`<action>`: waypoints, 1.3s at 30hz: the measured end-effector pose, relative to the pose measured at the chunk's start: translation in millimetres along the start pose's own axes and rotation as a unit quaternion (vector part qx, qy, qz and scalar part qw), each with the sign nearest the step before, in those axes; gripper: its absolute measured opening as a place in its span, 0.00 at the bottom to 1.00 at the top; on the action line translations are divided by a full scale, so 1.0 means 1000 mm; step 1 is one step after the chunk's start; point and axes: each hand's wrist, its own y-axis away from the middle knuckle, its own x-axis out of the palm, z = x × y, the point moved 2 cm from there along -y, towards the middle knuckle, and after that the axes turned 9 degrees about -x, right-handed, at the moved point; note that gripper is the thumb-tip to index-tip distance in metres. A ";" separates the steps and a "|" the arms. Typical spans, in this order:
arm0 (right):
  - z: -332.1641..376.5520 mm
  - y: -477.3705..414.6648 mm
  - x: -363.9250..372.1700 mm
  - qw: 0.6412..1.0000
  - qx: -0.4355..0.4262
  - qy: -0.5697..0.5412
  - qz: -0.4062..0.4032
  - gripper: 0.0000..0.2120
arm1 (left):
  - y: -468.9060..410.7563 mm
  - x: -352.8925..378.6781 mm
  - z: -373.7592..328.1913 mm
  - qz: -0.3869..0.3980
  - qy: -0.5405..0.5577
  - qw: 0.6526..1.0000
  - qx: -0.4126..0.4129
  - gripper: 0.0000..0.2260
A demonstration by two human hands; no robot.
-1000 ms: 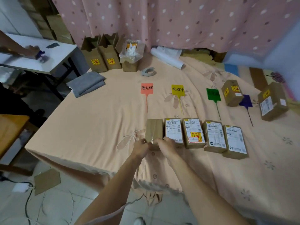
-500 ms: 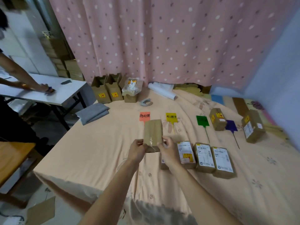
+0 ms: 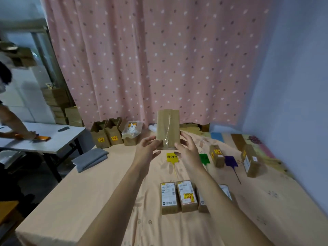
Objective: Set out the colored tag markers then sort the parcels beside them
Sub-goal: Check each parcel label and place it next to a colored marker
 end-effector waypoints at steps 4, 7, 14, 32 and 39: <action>0.010 -0.003 -0.012 0.996 0.051 -0.067 -0.027 0.21 | 0.010 0.023 -0.005 -0.009 -0.027 0.998 0.048 0.20; 0.018 -0.005 -0.020 0.986 0.083 -0.139 -0.032 0.20 | 0.023 0.046 -0.010 -0.035 -0.089 0.985 0.146 0.17; 0.020 0.006 -0.023 0.951 0.154 -0.266 -0.042 0.17 | 0.048 0.095 0.004 -0.135 -0.254 0.921 0.262 0.39; 0.045 -0.011 -0.027 0.951 -0.099 0.282 -0.081 0.28 | -0.001 0.083 0.016 0.074 0.071 0.995 -0.005 0.15; 0.047 -0.003 -0.018 0.861 -0.227 0.439 -0.122 0.31 | 0.011 0.078 0.011 0.013 -0.058 0.996 0.072 0.18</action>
